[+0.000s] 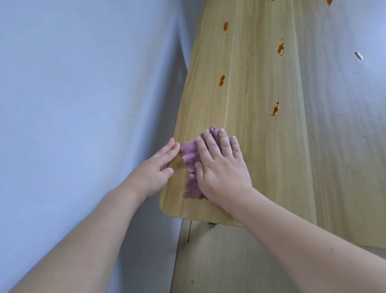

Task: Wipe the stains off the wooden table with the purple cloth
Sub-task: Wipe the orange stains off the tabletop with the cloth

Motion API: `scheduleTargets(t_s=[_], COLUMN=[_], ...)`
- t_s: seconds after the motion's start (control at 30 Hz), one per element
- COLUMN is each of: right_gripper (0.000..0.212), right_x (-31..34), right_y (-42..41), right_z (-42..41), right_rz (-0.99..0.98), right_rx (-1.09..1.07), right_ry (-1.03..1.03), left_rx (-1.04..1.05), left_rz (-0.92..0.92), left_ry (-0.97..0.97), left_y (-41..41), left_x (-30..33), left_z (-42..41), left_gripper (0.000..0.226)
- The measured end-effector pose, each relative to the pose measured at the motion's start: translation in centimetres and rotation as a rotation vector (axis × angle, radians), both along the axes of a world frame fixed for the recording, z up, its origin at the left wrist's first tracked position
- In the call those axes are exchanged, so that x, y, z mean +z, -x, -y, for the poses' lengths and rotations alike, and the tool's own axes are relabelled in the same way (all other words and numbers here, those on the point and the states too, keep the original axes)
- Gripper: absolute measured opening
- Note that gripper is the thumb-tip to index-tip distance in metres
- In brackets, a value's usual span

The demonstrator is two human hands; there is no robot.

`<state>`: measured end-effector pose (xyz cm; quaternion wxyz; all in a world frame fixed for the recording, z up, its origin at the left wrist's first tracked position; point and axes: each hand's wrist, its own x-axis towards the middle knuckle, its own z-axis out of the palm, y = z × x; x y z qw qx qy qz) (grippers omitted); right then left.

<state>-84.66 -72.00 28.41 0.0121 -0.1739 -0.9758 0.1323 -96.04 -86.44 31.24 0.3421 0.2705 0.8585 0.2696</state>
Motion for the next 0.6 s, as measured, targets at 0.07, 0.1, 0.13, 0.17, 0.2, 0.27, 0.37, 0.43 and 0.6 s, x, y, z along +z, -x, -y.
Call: scheduleTargets(t_s=[0.07,0.1,0.13,0.17,0.2,0.27,0.37,0.43,0.6], right_gripper=[0.058,0.057,0.056,0.056,0.057,0.058,0.060,0.061,0.057], right_x=[0.1,0.0,0.0,0.0,0.1,0.4,0.6,0.7,0.5], right_y=[-1.8,-3.0,-4.0,-4.9,-5.3,-4.9,-2.0,-0.7,-1.9], right_z=[0.7,0.3,-0.6,-1.9,-3.4,-6.1,-6.4,-3.5,4.5], right_rz=[-0.001,0.001,0.016,0.031,0.042,0.069,0.079,0.043,-0.024], right_rx=[0.139,0.210,0.278,0.324,0.334,0.234,-0.041,-0.060,0.299], right_ry=[0.016,0.011,0.001,-0.013,-0.032,-0.047,-0.022,-0.003,0.023], left_rx=[0.007,0.009,0.010,0.014,0.028,0.059,0.068,0.027,-0.072], left_rz=[0.027,0.042,0.052,0.063,0.078,0.113,0.146,0.082,-0.244], left_ry=[-0.030,-0.042,-0.050,-0.050,-0.045,-0.010,0.055,0.126,0.102], left_y=[0.2,0.2,0.3,0.4,0.5,0.8,1.7,2.9,4.9], left_x=[-0.1,-0.2,-0.2,-0.2,0.0,0.5,1.6,2.4,3.9], left_z=[0.0,0.0,0.0,0.0,0.0,0.0,-0.4,-1.0,-4.0], left_gripper=[0.064,0.064,0.065,0.066,0.067,0.073,0.086,0.082,0.052])
